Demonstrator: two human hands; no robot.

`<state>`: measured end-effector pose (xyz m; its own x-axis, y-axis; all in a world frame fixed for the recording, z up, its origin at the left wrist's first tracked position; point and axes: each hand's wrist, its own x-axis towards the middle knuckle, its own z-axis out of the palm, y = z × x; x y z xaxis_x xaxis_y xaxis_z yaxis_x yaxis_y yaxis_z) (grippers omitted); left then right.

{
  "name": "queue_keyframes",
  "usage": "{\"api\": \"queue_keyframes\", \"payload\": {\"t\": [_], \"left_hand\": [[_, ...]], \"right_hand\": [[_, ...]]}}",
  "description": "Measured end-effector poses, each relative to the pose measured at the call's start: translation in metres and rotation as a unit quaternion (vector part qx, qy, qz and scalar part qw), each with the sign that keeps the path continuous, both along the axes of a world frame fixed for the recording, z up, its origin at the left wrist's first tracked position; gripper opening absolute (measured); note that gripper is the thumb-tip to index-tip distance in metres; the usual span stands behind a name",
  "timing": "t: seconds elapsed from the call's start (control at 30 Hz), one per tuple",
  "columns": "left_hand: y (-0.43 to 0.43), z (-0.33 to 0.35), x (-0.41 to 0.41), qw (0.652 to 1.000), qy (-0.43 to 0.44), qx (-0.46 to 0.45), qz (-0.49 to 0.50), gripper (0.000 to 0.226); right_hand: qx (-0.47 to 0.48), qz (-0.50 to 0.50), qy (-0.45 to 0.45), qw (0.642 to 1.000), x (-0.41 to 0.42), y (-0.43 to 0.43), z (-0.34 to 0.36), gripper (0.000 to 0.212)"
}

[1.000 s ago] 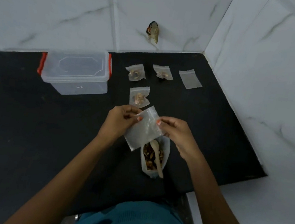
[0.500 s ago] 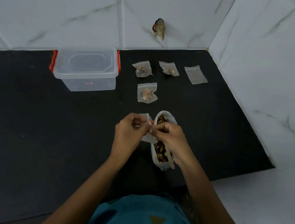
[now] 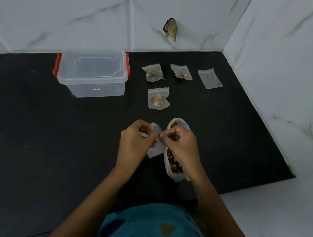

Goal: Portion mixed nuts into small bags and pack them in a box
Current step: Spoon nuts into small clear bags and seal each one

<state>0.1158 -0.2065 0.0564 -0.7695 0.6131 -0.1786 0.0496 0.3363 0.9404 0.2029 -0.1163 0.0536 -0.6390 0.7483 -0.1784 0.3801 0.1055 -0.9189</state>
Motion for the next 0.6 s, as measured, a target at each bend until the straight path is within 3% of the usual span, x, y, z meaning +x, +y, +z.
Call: {"api": "queue_keyframes", "payload": {"t": [0.2,0.43,0.6], "left_hand": [[-0.005,-0.003,-0.013,0.988,0.136,-0.064,-0.036,0.024],[0.0,-0.004,-0.02,0.982,0.152,-0.002,-0.109,0.029],[-0.001,-0.008,-0.02,0.977,0.138,0.039,-0.156,0.038]], "right_hand": [[0.162,-0.011,-0.033,0.986,-0.005,0.003,0.002,0.02],[0.303,0.036,-0.052,0.951,-0.003,0.003,0.003,0.014],[0.309,0.058,-0.058,0.948,-0.004,0.005,0.007,0.021]]}}
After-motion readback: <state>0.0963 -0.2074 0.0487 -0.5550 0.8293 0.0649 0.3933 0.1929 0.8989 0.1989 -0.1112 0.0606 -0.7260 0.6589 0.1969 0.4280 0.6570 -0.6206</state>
